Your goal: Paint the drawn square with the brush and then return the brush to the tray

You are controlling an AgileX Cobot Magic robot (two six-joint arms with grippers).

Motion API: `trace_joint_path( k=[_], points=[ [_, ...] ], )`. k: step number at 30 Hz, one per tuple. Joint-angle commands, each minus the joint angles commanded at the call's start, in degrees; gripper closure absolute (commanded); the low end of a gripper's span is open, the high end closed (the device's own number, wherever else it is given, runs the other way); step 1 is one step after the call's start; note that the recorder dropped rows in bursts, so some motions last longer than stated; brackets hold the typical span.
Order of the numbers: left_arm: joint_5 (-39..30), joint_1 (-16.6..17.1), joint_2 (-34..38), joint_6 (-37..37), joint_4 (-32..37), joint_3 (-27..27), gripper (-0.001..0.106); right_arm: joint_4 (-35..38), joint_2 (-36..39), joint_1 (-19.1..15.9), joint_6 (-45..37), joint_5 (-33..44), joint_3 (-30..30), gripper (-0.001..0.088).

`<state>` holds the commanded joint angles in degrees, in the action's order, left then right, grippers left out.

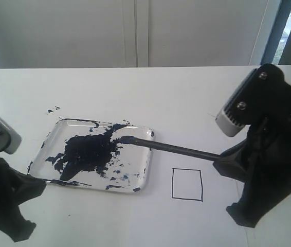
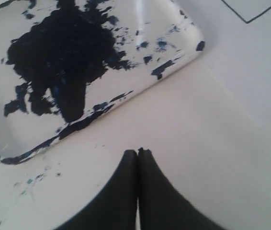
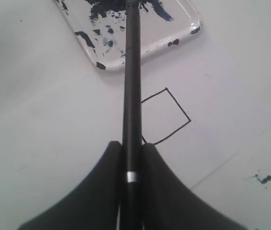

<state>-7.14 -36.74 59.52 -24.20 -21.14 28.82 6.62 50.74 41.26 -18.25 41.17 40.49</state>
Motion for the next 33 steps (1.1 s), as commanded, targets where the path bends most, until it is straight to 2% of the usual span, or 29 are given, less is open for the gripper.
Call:
trace_joint_path(
  k=[1, 4, 7, 12, 18, 22, 27, 29, 33],
  points=[
    [0.0, -2.1, 1.5, 0.0, -0.4, 2.0, 0.105, -0.6, -1.9, 0.0, 2.1, 0.9, 0.0, 0.0868],
    [0.1, -5.4, 5.3, 0.0, -1.1, 5.8, 0.105, -3.3, -5.8, 0.0, 5.8, 3.2, 0.0, 0.0868],
    [0.1, -9.2, 12.3, 0.0, -1.1, 9.7, 0.105, -7.2, -9.6, 0.0, 9.2, 4.9, 0.0, 0.0868],
    [0.7, -12.1, 19.0, 0.0, -1.8, 11.7, 0.105, -7.8, -11.7, 0.0, 10.9, 6.7, 0.0, 0.0868],
    [3.2, -17.3, 26.2, 0.0, -1.9, 13.8, 0.105, -9.6, -12.9, 0.0, 11.7, 7.7, 0.0, 0.0868],
    [4.5, -19.1, 30.6, 0.0, -1.9, 16.1, 0.105, -9.9, -13.1, 0.0, 12.3, 9.2, 0.0, 0.0868],
    [4.5, -19.7, 34.8, 2.8, -1.9, 19.2, 0.105, -11.6, -14.0, 0.0, 13.9, 9.4, 0.0, 0.0868],
    [4.8, -19.7, 35.8, 4.2, -1.9, 19.8, 0.101, -11.7, -14.6, 0.0, 13.9, 9.4, 0.0, 0.0868],
    [5.3, -19.9, 37.8, 4.9, -1.9, 21.4, 0.077, -11.7, -14.9, 0.0, 13.9, 9.4, 0.0, 0.0868]
  ],
)
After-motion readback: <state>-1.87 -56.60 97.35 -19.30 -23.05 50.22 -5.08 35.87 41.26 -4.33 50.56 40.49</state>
